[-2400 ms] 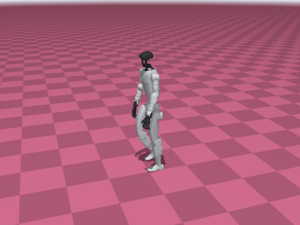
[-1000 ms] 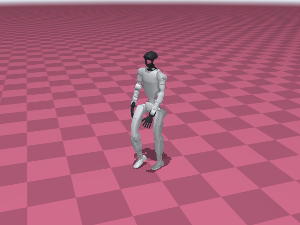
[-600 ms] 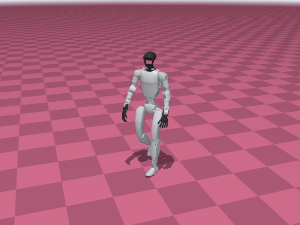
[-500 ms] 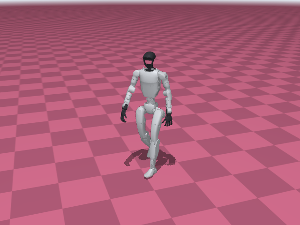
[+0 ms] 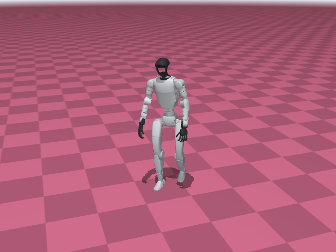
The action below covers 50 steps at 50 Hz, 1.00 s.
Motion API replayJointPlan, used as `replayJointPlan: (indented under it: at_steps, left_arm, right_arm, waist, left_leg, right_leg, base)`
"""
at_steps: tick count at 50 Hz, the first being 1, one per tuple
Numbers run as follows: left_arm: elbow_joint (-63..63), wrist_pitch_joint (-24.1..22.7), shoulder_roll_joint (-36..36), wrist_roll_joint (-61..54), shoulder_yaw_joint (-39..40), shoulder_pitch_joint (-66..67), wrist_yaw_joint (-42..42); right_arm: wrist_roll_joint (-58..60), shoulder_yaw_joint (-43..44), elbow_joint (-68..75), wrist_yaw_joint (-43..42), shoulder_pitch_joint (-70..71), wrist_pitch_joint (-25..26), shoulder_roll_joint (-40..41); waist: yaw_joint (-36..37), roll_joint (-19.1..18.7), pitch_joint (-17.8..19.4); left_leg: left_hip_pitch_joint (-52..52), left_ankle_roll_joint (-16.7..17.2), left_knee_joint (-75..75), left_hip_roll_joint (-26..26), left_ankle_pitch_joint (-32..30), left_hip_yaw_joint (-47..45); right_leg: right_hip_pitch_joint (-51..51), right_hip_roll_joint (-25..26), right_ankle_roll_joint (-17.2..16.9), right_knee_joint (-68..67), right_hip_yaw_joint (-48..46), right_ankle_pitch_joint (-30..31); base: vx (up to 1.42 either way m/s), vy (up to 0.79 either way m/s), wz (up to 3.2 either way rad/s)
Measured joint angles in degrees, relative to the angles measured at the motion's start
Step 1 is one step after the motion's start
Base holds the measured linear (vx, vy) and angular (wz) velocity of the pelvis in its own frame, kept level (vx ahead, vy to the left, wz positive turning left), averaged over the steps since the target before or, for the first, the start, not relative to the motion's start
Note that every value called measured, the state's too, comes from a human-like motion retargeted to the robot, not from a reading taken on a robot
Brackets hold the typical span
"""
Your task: Walk
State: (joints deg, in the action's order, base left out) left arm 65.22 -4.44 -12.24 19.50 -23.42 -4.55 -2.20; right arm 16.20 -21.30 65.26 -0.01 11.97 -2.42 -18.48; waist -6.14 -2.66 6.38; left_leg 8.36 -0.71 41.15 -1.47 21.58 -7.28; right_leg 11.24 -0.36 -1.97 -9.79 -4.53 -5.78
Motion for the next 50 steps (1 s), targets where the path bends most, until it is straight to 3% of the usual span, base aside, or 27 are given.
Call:
replayJointPlan:
  at_steps: [6,10,15,20,29,32,40,43,50]
  left_arm:
    - [-2.5,-0.1,-1.1,-2.4,-1.7,-6.6,-1.3]
    - [-3.6,0.2,-1.6,-2.6,-3.0,-10.3,-2.1]
    - [-3.3,0.7,-1.7,-1.8,-3.4,-11.8,-2.1]
    - [-1.7,0.7,-1.3,-0.6,-3.3,-9.5,-0.4]
    - [1.4,0.8,-0.7,0.0,-0.6,-3.8,1.1]
    - [1.7,0.7,-0.4,-0.4,0.3,-2.8,0.7]
    - [1.8,1.1,0.9,-0.8,1.2,-0.7,1.7]
    - [2.0,1.4,1.5,-1.1,0.9,-0.2,2.3]
    - [2.1,1.1,2.6,-2.8,-0.7,-1.5,2.9]
  right_arm:
    - [-2.7,-1.1,-0.9,-0.7,2.2,-0.1,1.2]
    - [-3.6,-2.2,-3.1,-0.4,2.8,-0.4,2.3]
    - [-2.8,-4.0,-4.8,1.2,2.8,-0.7,3.2]
    - [-0.9,-4.5,-4.5,2.6,0.8,-0.9,3.1]
    - [0.2,-2.9,-1.0,3.3,-3.1,-0.6,3.3]
    - [-0.1,-2.2,-0.3,2.5,-3.1,-0.5,3.1]
    - [-0.7,-0.8,0.7,2.7,-3.0,0.1,2.1]
    - [-0.8,-0.7,0.7,2.9,-3.2,0.4,1.9]
    - [-1.8,-1.7,-0.1,2.4,-2.5,0.5,2.0]
  waist:
    - [-4.7,-0.8,1.0]
    - [-6.4,0.2,2.5]
    - [-5.6,0.5,3.3]
    - [-2.9,0.6,2.2]
    - [2.8,2.0,0.5]
    - [3.8,1.7,1.3]
    - [2.0,2.1,1.1]
    - [0.5,1.7,-0.1]
    - [-3.9,-0.6,-2.5]
  left_leg:
    - [-7.5,-1.6,-23.3,-2.0,2.3,2.7]
    - [-7.7,-2.9,-30.4,-2.9,1.0,3.3]
    - [-5.3,-3.1,-32.8,-2.4,-2.4,3.9]
    - [-2.3,-2.6,-33.0,-2.0,-5.6,5.0]
    - [3.4,-0.6,-30.2,-2.3,-9.2,6.0]
    - [6.4,1.1,-26.8,-1.4,-9.4,5.4]
    - [10.0,-1.2,-0.7,1.1,1.1,-1.3]
    - [7.0,-1.1,4.8,0.9,2.0,-1.0]
    - [-4.9,0.9,-9.4,-1.4,0.4,4.3]
  right_leg:
    - [6.9,-0.9,-2.3,-2.5,-2.5,3.0]
    - [10.9,-1.5,-4.8,-5.5,0.4,0.1]
    - [12.3,-2.4,-3.0,-16.8,-1.0,-6.0]
    - [7.6,-2.0,-0.8,-25.3,0.2,-11.5]
    - [-4.7,0.0,0.5,-7.5,5.2,-13.7]
    - [-5.1,0.3,1.0,-3.7,4.1,-12.5]
    - [-2.5,-0.9,0.6,-1.3,1.7,-8.3]
    - [-1.3,-0.9,0.5,-0.2,1.2,-6.2]
    - [3.0,0.0,-0.5,0.8,-0.4,-1.5]
  base:
    - [-0.48,0.05,0.42]
    - [-0.44,0.04,0.37]
    - [-0.4,0.01,0.13]
    - [-0.35,-0.04,0.13]
    - [-0.3,-0.09,0.2]
    - [-0.27,-0.08,0.2]
    - [-0.28,-0.04,0.29]
    - [-0.3,0.0,0.15]
    - [-0.33,0.04,0.05]
